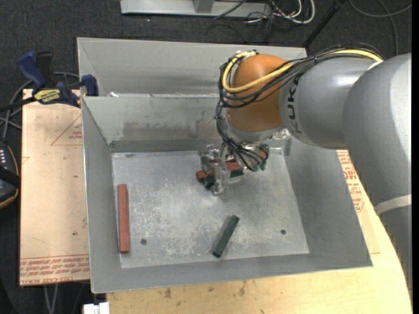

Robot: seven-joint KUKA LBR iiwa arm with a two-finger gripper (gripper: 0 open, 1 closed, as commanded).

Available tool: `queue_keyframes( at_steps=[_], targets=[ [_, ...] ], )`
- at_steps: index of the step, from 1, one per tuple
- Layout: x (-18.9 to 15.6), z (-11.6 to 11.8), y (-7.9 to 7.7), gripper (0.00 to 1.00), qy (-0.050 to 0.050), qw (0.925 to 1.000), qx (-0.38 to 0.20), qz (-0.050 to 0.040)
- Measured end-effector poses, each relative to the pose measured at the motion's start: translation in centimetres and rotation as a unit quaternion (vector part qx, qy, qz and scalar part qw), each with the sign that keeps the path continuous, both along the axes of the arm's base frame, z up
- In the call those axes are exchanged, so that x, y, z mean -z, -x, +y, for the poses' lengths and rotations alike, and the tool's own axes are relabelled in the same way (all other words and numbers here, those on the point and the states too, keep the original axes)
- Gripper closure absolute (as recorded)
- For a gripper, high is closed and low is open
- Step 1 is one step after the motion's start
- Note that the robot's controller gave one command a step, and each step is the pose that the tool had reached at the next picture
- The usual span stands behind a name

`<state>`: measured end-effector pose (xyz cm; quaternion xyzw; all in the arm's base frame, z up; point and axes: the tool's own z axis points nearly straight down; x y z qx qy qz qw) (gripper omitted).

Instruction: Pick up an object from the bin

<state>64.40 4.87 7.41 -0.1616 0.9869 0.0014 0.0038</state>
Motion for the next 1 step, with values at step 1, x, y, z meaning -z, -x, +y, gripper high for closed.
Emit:
queue_keyframes(
  at_steps=[1],
  targets=[
    [-4.52,2.86,-0.17,1.00,0.000,0.9995,0.032,-0.0002]
  ],
)
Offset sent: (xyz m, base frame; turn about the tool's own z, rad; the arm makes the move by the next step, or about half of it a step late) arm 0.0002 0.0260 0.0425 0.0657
